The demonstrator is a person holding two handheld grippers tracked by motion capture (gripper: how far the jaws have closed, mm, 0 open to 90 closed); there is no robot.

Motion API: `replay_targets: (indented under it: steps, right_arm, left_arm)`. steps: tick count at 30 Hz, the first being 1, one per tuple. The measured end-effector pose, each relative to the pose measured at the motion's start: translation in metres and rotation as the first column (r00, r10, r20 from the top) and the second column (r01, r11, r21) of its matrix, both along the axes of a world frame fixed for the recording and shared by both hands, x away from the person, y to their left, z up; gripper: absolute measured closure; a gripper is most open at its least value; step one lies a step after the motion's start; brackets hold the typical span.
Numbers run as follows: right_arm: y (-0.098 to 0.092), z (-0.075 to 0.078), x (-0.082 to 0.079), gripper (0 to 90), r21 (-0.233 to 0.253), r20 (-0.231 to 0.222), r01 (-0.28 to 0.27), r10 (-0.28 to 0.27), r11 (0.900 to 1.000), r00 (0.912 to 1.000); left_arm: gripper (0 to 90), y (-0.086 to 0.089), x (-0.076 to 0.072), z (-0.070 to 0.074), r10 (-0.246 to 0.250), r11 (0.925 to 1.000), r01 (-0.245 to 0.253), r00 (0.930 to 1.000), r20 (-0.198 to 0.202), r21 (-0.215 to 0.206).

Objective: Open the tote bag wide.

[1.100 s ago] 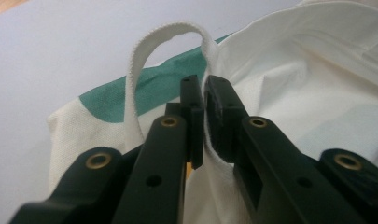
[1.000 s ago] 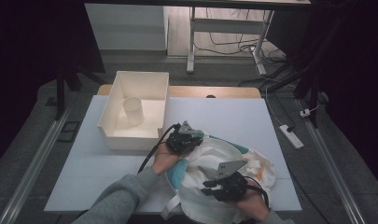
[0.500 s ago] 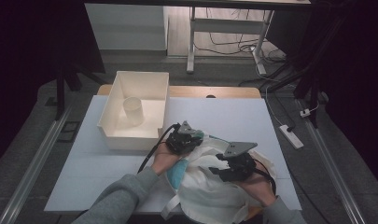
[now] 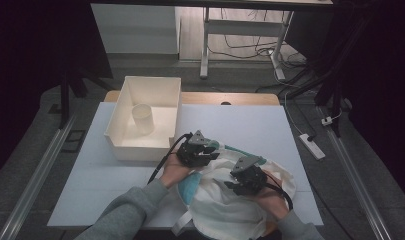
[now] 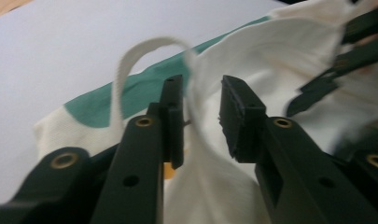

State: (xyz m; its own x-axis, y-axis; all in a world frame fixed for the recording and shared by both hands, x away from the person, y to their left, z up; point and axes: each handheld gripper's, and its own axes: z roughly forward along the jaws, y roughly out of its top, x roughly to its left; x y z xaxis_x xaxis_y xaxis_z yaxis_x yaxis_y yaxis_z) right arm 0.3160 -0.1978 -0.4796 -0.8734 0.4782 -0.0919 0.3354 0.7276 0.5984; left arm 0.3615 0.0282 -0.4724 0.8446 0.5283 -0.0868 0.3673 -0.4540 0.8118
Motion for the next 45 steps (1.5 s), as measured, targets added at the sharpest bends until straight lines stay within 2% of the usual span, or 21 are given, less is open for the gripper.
replay_targets:
  steps: [1, 4, 6, 11, 14, 15, 16, 17, 18, 19, 25, 29, 33, 35, 37, 39, 40, 42, 43, 44, 45]
  right_arm:
    - [-0.002, 0.0, 0.002, 69.0, 0.016, -0.011, 0.0, 0.0, 1.0, 0.9999]
    - [-0.005, -0.002, 0.005, 78.6, 0.035, -0.029, 0.0, 0.001, 0.999, 0.9996]
    - [-0.005, -0.003, 0.006, 83.3, 0.033, -0.031, -0.007, 0.008, 0.999, 0.9995]
    - [-0.006, -0.005, 0.008, 87.2, 0.035, -0.039, -0.007, 0.009, 0.999, 0.9992]
    - [-0.007, -0.004, 0.009, 87.6, 0.045, -0.042, -0.007, 0.009, 0.999, 0.9991]
    - [-0.007, -0.004, 0.009, 87.6, 0.046, -0.041, -0.009, 0.011, 0.999, 0.9991]
    - [-0.007, -0.004, 0.009, 87.6, 0.046, -0.043, -0.009, 0.011, 0.999, 0.999]
    - [-0.008, -0.004, 0.009, 87.6, 0.047, -0.044, -0.01, 0.012, 0.999, 0.999]
    - [-0.008, -0.005, 0.009, 87.6, 0.048, -0.046, -0.008, 0.01, 0.999, 0.9989]
    - [-0.008, -0.005, 0.009, 87.6, 0.048, -0.046, -0.008, 0.01, 0.999, 0.9989]
    - [-0.008, -0.005, 0.01, 87.6, 0.057, -0.053, -0.006, 0.009, 0.998, 0.9986]
    - [-0.009, -0.005, 0.011, 87.6, 0.059, -0.055, -0.007, 0.01, 0.998, 0.9985]
    - [-0.01, -0.006, 0.011, 87.6, 0.066, -0.057, -0.007, 0.011, 0.998, 0.9983]
    - [-0.01, -0.006, 0.012, 87.6, 0.067, -0.058, -0.007, 0.011, 0.998, 0.9982]
    - [-0.01, -0.006, 0.012, 87.6, 0.068, -0.061, -0.006, 0.011, 0.998, 0.9981]
    - [-0.011, -0.006, 0.012, 87.6, 0.068, -0.063, -0.007, 0.012, 0.998, 0.998]
    - [-0.011, -0.006, 0.012, 87.6, 0.068, -0.063, -0.007, 0.012, 0.998, 0.9979]
    - [-0.011, -0.006, 0.012, 87.6, 0.068, -0.063, -0.007, 0.012, 0.998, 0.998]
    - [-0.01, -0.006, 0.012, 87.6, 0.068, -0.061, -0.007, 0.011, 0.998, 0.9981]
    - [-0.01, -0.006, 0.012, 87.6, 0.065, -0.061, -0.007, 0.011, 0.998, 0.9981]
    - [-0.01, -0.006, 0.012, 87.6, 0.066, -0.06, -0.007, 0.011, 0.998, 0.9982]
  left_arm:
    - [65.9, 0.001, -0.003, 0.003, -0.003, 1.0, 0.003, 1.0, 0.008, -0.006]
    - [59.9, 0.006, -0.009, 0.011, -0.044, 0.9988, 0.044, 0.999, -0.007, -0.023]
    - [56.9, 0.007, -0.016, 0.014, -0.074, 0.9973, 0.074, 0.9973, -0.004, -0.004]
    - [54.8, 0.006, -0.032, 0.019, -0.123, 0.9923, 0.123, 0.9923, 0.013, 0.015]
    - [54.1, 0.004, -0.039, 0.021, -0.158, 0.9872, 0.158, 0.9874, 0.01, 0.024]
    - [54.1, 0.003, -0.044, 0.023, -0.185, 0.9825, 0.184, 0.9828, 0.008, 0.028]
    - [53.9, 0.003, -0.044, 0.023, -0.185, 0.9825, 0.184, 0.9828, 0.008, 0.028]
    - [53.8, 0.003, -0.046, 0.025, -0.201, 0.9791, 0.201, 0.9795, 0.005, 0.033]
    - [53.5, 0.0, -0.051, 0.026, -0.235, 0.9709, 0.235, 0.9719, -0.007, 0.045]
    - [53.2, 0.0, -0.051, 0.026, -0.235, 0.9709, 0.235, 0.9719, -0.007, 0.045]
    - [52.2, -0.014, -0.062, 0.025, -0.3, 0.9498, 0.301, 0.9536, -0.028, 0.085]
    - [51.5, -0.026, -0.069, 0.02, -0.347, 0.9292, 0.35, 0.9367, -0.049, 0.119]
    - [51.5, -0.036, -0.076, 0.014, -0.378, 0.9131, 0.383, 0.9238, -0.061, 0.14]
    - [51.5, -0.038, -0.077, 0.013, -0.384, 0.9096, 0.39, 0.9209, -0.065, 0.144]
    - [51.5, -0.041, -0.079, 0.011, -0.4, 0.9002, 0.407, 0.9136, -0.073, 0.156]
    - [51.4, -0.046, -0.083, 0.009, -0.421, 0.8871, 0.428, 0.9039, -0.077, 0.173]
    - [51.4, -0.046, -0.083, 0.009, -0.421, 0.8871, 0.428, 0.9039, -0.077, 0.173]
    - [51.4, -0.049, -0.086, 0.007, -0.432, 0.8793, 0.439, 0.8982, -0.082, 0.184]
    - [51.6, -0.053, -0.087, 0.005, -0.442, 0.8708, 0.451, 0.8927, -0.09, 0.197]
    - [51.7, -0.053, -0.087, 0.005, -0.442, 0.8708, 0.451, 0.8927, -0.09, 0.197]
    - [51.9, -0.054, -0.088, 0.003, -0.447, 0.8658, 0.457, 0.8897, -0.094, 0.205]
